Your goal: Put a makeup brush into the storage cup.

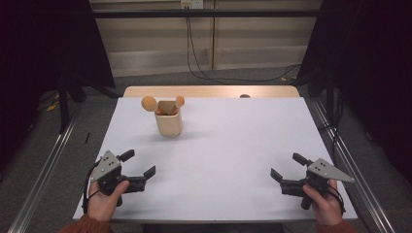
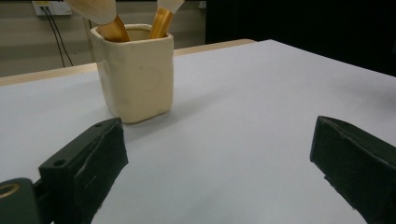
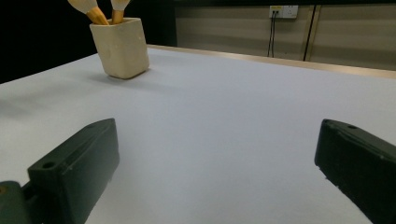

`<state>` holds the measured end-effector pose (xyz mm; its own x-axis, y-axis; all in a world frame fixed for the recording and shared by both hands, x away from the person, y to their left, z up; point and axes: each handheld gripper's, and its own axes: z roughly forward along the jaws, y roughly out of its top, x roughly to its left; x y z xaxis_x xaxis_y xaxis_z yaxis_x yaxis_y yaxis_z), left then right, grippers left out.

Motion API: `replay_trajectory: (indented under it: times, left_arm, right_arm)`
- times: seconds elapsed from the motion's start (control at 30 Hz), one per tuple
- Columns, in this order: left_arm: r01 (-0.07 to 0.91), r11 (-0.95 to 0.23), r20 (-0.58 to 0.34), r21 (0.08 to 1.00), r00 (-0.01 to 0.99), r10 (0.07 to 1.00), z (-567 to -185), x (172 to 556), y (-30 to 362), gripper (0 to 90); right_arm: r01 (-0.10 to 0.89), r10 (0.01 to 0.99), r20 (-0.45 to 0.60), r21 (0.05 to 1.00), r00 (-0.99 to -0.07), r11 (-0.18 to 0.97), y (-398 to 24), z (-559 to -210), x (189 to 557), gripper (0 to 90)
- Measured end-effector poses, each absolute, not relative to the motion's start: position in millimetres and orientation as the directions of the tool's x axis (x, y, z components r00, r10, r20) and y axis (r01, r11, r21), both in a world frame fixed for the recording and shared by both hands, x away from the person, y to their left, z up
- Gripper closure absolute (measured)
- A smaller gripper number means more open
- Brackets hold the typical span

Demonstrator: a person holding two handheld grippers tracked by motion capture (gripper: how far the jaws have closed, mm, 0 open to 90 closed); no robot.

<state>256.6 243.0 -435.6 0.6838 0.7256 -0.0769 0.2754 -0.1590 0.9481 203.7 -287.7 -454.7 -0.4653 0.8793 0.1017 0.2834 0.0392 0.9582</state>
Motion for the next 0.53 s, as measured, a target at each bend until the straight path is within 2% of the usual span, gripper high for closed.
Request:
replay_trajectory:
  times: [0.23, 0.37, 0.43, 0.53]
  left_arm:
    - [0.267, -0.167, -0.065, 0.949, 0.684, 0.727, -437.1, 252.6, 244.5, 3.2]
    - [0.284, -0.140, -0.097, 0.949, 0.682, 0.725, -437.6, 253.3, 246.0, 3.2]
    - [0.259, -0.173, -0.048, 0.950, 0.670, 0.741, -437.0, 252.2, 244.8, 3.2]
    - [0.256, -0.158, -0.063, 0.954, 0.682, 0.729, -435.4, 251.4, 244.4, 3.2]
  right_arm:
    - [0.281, 0.881, 0.091, 0.958, -0.465, 0.050, -288.7, -455.2, 203.1, 0.0]
    - [0.280, 0.879, 0.090, 0.959, -0.469, 0.051, -288.9, -455.1, 204.0, 0.0]
    - [0.282, 0.878, 0.096, 0.958, -0.468, 0.046, -288.5, -455.5, 204.9, 0.0]
    - [0.282, 0.876, 0.094, 0.958, -0.473, 0.049, -288.7, -455.7, 205.3, 0.0]
